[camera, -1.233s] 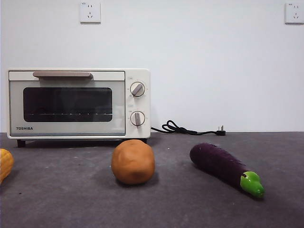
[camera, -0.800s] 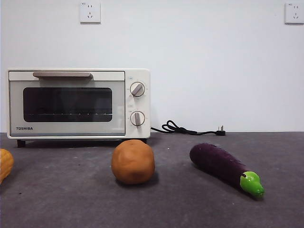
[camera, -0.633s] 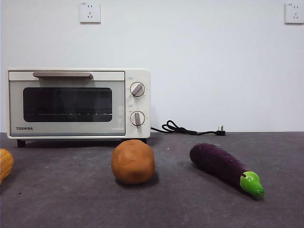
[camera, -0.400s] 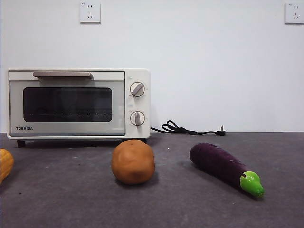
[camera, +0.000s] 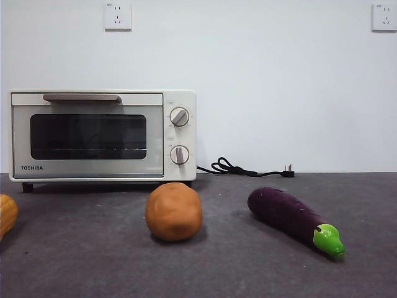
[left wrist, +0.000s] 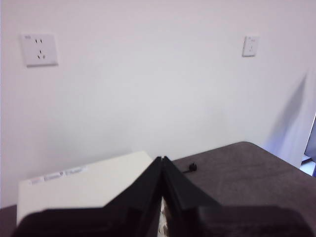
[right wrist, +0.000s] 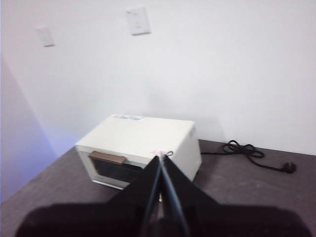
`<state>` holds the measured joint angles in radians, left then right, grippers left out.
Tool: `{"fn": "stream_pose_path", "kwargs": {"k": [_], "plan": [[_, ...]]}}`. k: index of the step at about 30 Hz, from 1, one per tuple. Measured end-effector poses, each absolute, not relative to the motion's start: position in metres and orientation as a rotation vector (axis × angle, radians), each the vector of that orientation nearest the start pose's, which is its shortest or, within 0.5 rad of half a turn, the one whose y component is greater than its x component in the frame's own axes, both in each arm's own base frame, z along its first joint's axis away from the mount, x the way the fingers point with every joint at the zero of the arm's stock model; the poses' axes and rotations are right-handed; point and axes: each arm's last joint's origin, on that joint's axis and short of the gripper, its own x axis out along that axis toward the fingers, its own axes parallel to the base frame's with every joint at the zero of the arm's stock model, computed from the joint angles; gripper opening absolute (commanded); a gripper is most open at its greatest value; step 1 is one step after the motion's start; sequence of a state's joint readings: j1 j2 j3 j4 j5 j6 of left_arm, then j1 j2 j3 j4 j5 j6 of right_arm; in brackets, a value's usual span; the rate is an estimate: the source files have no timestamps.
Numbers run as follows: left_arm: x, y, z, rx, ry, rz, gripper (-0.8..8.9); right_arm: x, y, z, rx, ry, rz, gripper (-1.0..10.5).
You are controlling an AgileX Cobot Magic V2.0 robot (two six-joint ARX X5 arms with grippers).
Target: Take the eggplant from the table,put the eggplant in the oven
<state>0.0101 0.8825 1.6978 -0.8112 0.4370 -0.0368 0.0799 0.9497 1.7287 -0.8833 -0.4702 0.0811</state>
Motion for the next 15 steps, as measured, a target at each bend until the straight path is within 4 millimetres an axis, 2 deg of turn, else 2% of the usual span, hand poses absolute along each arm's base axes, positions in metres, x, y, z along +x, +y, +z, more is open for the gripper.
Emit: {"fn": "stream_pose_path", "kwargs": {"k": [5,15], "plan": [[0.07,-0.012,0.533,-0.033,0.007,-0.438,-0.05,0.088,0.025,0.531,0.106,0.201,0.601,-0.1],[0.083,-0.012,0.524,-0.04,0.112,-0.438,-0.05,0.098,0.037,0.521,0.081,0.348,0.725,-0.1]]}}
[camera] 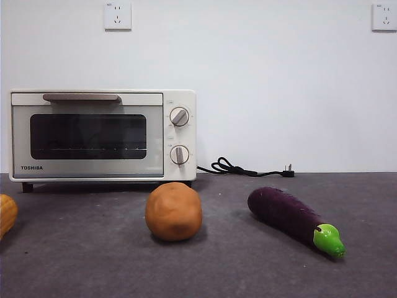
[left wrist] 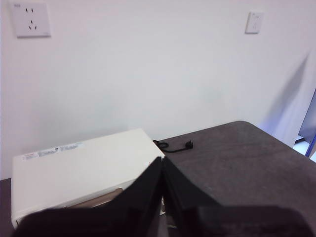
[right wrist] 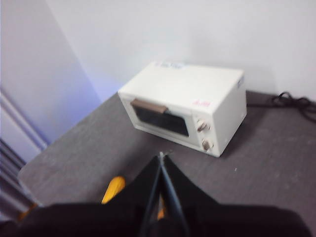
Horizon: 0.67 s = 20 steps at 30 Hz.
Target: Take the eggplant from the table,put the eggplant in the oven
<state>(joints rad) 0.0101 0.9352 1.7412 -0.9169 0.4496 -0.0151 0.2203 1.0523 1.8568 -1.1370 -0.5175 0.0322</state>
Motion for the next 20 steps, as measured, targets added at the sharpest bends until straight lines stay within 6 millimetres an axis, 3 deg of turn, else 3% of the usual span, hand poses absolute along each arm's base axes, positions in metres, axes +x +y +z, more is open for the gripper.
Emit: {"fn": "stream_pose_path", "kwargs": {"k": [11,20], "plan": [[0.0841,-0.0117,0.5237,-0.034,0.113,-0.439,-0.05,0.0969,0.039,0.52,0.08,0.356,0.781,0.3],[0.0831,-0.0118,0.5234,-0.028,0.114,-0.44,-0.05,0.095,0.0415,0.5226,0.097,0.334,0.901,4.0]]}}
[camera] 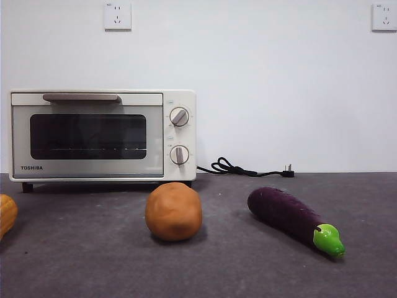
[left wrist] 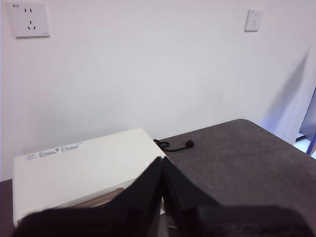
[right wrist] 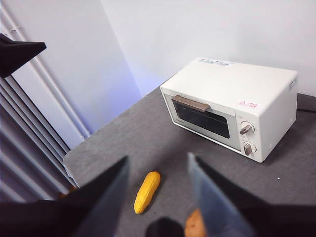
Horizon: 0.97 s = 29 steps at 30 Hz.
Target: Take the eggplant from the table,put the eggplant in the oven
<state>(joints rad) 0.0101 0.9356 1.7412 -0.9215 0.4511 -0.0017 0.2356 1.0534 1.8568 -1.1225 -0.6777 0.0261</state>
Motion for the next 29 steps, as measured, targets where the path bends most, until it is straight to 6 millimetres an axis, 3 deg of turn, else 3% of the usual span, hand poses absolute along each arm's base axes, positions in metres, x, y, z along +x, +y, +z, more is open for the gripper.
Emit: {"fn": "stream_pose_path", "kwargs": {"k": [4,11,17,23,29], "plan": [[0.084,-0.012,0.523,-0.019,0.117,-0.441,-0.05,0.095,0.041,0.523,0.099,0.336,0.901,5.8],[0.091,-0.012,0.521,-0.014,0.137,-0.442,-0.05,0.095,0.041,0.522,0.113,0.353,0.9,5.8],[0.112,-0.011,0.517,-0.009,0.182,-0.443,-0.05,0.094,0.041,0.52,0.117,0.369,0.899,5.7],[0.151,-0.011,0.507,-0.002,0.27,-0.432,-0.05,0.093,0.043,0.519,0.119,0.385,0.919,5.7],[0.21,-0.005,0.485,-0.014,0.393,-0.395,-0.06,0.091,0.046,0.516,0.114,0.419,0.928,5.7]]}}
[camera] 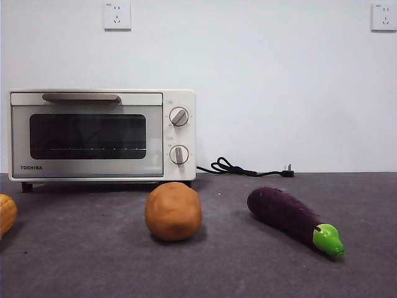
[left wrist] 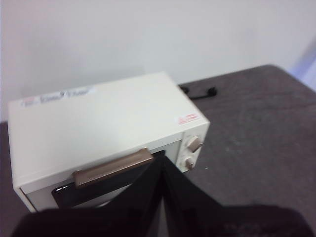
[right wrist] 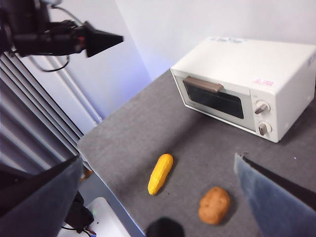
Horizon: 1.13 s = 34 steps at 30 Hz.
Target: Take the eggplant from the table,put the eggplant in the oven
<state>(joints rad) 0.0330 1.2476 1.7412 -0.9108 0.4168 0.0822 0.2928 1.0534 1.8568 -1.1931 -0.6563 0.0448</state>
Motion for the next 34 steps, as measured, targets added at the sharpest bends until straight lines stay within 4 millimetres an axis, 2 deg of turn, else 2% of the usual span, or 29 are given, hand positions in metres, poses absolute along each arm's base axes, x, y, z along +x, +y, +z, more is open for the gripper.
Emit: {"fn": "stream_pose_path", "kwargs": {"k": [5,10,21,26,34], "plan": [[0.253,0.01,0.463,-0.065,0.464,-0.406,-0.05,0.091,0.047,0.516,0.108,0.424,0.919,5.7],[0.3,0.03,0.431,-0.163,0.551,-0.455,-0.05,0.093,0.047,0.515,0.108,0.441,0.91,5.7],[0.368,0.052,0.361,-0.287,0.71,-0.497,-0.05,0.111,0.053,0.51,0.114,0.489,0.901,5.7],[0.387,0.055,0.336,-0.318,0.758,-0.511,-0.05,0.117,0.055,0.508,0.118,0.516,0.898,5.7],[0.397,0.057,0.329,-0.299,0.725,-0.515,-0.05,0.125,0.057,0.501,0.119,0.579,0.894,5.7]]}}
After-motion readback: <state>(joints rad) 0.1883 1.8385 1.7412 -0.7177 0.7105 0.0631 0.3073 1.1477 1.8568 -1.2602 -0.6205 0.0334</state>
